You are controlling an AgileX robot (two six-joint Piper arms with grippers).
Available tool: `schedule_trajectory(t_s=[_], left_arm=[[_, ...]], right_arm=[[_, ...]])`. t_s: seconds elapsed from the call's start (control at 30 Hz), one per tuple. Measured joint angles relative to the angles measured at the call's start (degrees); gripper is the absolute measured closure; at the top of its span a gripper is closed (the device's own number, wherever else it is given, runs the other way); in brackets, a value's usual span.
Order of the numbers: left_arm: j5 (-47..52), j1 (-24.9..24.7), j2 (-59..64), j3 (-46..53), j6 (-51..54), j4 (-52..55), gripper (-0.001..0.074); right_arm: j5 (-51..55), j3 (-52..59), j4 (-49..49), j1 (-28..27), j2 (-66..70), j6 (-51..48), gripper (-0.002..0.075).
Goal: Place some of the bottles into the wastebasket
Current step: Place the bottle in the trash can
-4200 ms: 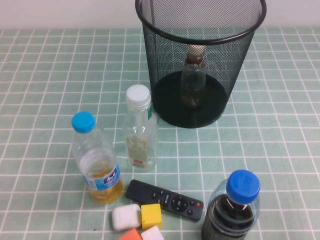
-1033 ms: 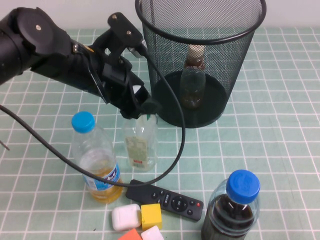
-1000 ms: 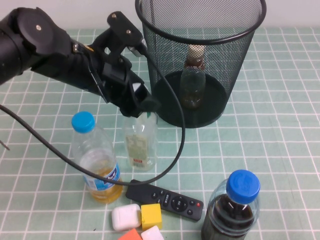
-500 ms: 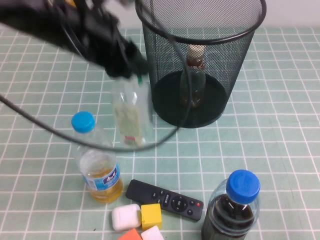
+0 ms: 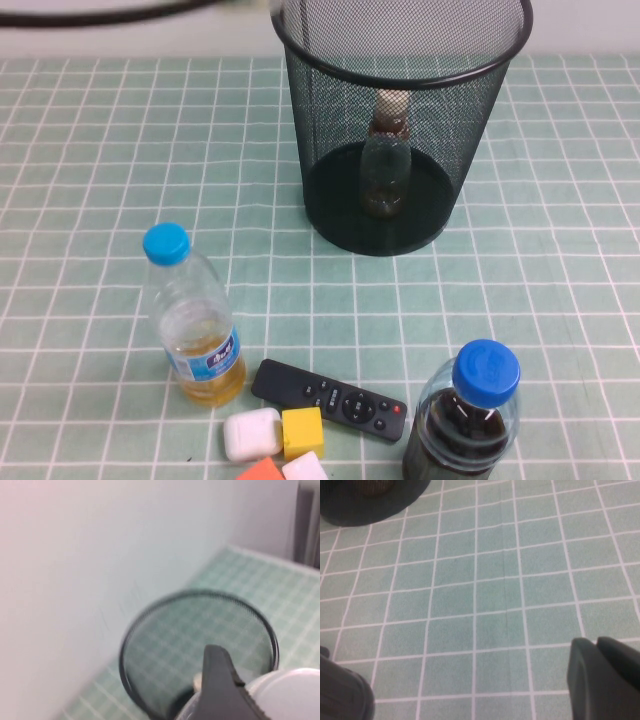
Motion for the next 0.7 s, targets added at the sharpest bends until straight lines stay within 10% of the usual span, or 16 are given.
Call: schedule_trajectory(t_s=[0.7], left_arm=[[-19.4,-0.1,29.9,-1.3,13.6,-13.5,0.0402]], right_arm=[[0.0,0.0,0.0,0.0,0.0,0.0,0.0734]])
